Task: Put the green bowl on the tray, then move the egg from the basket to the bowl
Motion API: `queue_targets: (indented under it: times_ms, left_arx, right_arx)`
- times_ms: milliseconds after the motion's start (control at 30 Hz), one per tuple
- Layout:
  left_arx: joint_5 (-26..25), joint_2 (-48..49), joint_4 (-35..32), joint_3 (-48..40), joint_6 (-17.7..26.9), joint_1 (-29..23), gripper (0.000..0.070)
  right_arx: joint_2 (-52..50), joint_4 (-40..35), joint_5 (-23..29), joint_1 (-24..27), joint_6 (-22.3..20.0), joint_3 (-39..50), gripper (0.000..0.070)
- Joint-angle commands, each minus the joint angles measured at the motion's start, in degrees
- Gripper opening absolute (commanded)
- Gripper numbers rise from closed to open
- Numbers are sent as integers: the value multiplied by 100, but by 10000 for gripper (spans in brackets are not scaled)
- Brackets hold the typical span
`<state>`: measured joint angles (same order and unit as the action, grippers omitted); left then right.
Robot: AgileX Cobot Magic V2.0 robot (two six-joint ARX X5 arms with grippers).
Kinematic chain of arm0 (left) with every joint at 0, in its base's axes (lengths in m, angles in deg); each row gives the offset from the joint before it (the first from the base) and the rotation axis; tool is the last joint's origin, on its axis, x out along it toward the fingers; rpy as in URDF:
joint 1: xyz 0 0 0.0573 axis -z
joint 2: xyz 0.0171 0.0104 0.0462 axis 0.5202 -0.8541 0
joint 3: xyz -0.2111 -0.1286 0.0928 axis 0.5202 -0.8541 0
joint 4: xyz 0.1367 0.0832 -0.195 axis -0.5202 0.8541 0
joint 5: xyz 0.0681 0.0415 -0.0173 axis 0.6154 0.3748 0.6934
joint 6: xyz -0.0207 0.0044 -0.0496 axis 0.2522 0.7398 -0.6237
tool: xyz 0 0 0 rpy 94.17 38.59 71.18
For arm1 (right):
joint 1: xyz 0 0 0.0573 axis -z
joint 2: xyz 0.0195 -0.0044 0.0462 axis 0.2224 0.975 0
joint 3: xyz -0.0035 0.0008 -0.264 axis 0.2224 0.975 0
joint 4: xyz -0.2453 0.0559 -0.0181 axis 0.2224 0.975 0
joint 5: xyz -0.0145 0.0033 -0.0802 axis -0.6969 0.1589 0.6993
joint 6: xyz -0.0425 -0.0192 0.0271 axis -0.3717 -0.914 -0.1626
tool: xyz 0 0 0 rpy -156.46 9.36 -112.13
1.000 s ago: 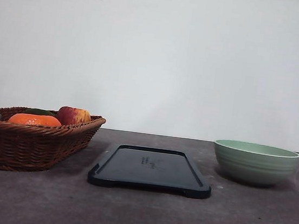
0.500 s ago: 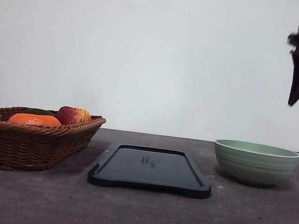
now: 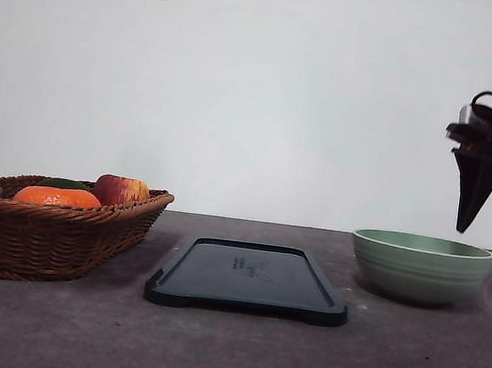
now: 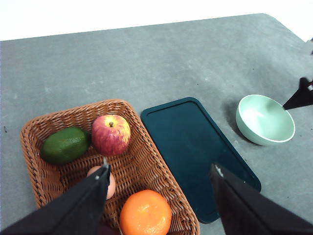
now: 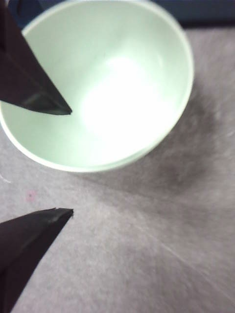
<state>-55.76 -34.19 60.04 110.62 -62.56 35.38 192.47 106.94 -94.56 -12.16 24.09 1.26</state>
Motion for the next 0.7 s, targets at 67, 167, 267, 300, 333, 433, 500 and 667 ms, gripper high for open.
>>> queue_targets:
  times_ms: [67, 167, 267, 300, 333, 433, 500, 667]
  left_arx:
    - [-46, -35, -63, 133, 81, 13, 419]
    - [-46, -35, -63, 133, 81, 13, 419]
    - [-46, -35, -61, 133, 79, 13, 419]
    - [-46, -35, -59, 133, 81, 13, 419]
    - [-46, -35, -60, 133, 79, 12, 419]
    - [-46, -35, -61, 133, 79, 13, 419]
    - [-46, -35, -61, 133, 81, 13, 419]
    - [-46, -35, -59, 133, 81, 13, 419]
  right_arx:
    - [204, -39, 23, -22, -120, -129, 321]
    - [309, -39, 31, -40, -135, -129, 247]
    - [395, -25, 93, -61, -155, -129, 97]
    - [402, -7, 122, -70, -175, -129, 55]
    - [416, -8, 124, -81, -183, -129, 28]
    - [424, -7, 125, -96, -195, -129, 4]
    - [424, 16, 123, -100, -190, -133, 4]
    - [422, 626, 126, -152, -196, -388, 4]
